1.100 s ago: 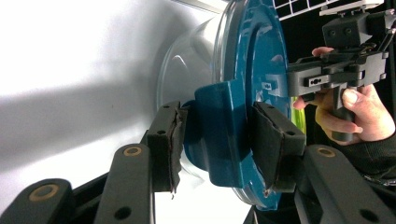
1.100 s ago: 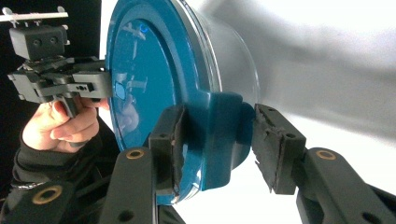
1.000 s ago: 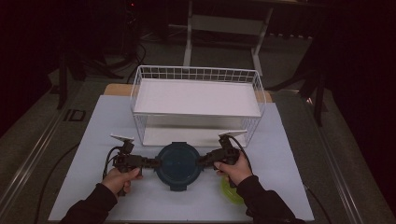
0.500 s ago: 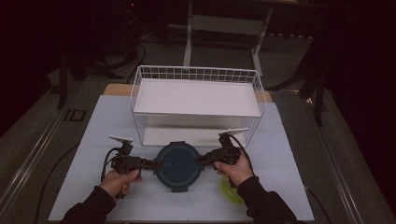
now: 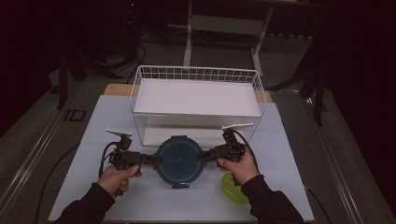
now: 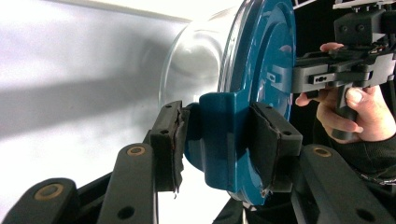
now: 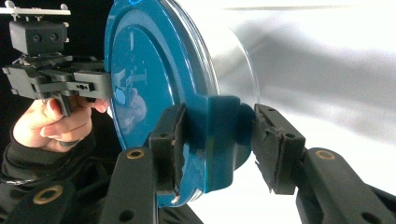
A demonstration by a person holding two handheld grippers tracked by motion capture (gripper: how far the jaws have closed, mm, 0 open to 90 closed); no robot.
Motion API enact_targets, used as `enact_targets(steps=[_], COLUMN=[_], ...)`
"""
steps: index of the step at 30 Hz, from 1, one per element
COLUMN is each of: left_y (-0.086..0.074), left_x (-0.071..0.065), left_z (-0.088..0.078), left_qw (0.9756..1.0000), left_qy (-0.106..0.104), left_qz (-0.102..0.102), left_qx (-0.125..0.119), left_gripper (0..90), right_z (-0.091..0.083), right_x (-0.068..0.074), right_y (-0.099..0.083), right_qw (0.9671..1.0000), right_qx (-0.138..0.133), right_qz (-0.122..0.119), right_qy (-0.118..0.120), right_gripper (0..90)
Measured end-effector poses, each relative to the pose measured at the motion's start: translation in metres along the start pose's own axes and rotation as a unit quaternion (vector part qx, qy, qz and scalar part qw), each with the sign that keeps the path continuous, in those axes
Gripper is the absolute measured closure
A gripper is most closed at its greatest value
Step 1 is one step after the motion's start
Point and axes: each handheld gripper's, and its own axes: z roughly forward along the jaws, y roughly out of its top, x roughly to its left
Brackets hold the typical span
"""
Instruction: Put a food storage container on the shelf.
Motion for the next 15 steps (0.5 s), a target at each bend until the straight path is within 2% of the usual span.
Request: enact_targets(steps=[6, 11, 15], left_y=[0.006, 0.010, 0.017], left_x=[-0.019, -0.029, -0.044], left_z=[-0.007, -0.011, -0.017], left_qw=[0.9999, 0.9998, 0.9995], left_qy=[0.004, 0.005, 0.008], left_qz=[0.015, 0.021, 0.031], left_qx=[-0.005, -0.005, -0.006], left_gripper=[56.0, 56.1, 56.1], right_z=[-0.015, -0.024, -0.037], right_x=[0.011, 0.020, 0.030], right_y=[0.000, 0.001, 0.004], right_qw=[0.9999, 0.9997, 0.9992], right_qx=[-0.011, -0.018, -0.032], right_qz=[-0.009, -0.018, -0.026], right_qy=[0.003, 0.000, 0.004], right_gripper=[54.9, 54.9, 54.9])
